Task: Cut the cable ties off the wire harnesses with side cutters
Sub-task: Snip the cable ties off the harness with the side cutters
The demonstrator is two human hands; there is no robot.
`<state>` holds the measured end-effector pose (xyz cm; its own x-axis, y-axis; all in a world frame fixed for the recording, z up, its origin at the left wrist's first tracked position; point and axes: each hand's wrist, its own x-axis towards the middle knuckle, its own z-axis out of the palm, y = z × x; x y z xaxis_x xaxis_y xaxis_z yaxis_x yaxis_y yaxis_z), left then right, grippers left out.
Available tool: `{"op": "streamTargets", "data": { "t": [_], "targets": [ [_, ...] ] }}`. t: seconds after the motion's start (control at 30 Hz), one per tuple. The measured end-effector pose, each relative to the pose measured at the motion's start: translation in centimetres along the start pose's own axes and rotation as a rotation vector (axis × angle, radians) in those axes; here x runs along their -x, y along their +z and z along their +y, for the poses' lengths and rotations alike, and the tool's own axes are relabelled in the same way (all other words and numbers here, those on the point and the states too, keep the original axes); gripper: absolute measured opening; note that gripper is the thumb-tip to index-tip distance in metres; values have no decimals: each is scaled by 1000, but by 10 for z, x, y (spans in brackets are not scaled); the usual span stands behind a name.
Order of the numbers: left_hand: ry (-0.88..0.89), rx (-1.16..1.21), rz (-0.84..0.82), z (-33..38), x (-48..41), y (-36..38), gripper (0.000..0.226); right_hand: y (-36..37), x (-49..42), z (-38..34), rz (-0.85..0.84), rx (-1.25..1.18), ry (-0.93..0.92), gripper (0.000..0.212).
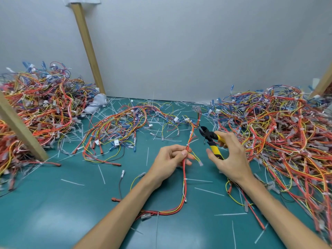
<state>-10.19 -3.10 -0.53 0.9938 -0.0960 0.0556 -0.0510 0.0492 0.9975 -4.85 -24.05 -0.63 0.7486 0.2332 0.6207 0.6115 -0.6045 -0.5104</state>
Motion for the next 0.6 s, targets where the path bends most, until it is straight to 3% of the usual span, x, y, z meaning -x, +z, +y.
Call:
{"op": "streamTargets", "data": {
  "t": [0.27,0.43,0.6],
  "targets": [
    [33,66,139,-1,-1,2,18,-5,1,-3,-83,146,-5,61],
    [14,121,135,-4,-3,2,16,-7,2,-2,-175,293,-32,61],
    [27,142,148,-7,-5,0,16,-7,1,-3,-202,272,-22,61]
  ]
}}
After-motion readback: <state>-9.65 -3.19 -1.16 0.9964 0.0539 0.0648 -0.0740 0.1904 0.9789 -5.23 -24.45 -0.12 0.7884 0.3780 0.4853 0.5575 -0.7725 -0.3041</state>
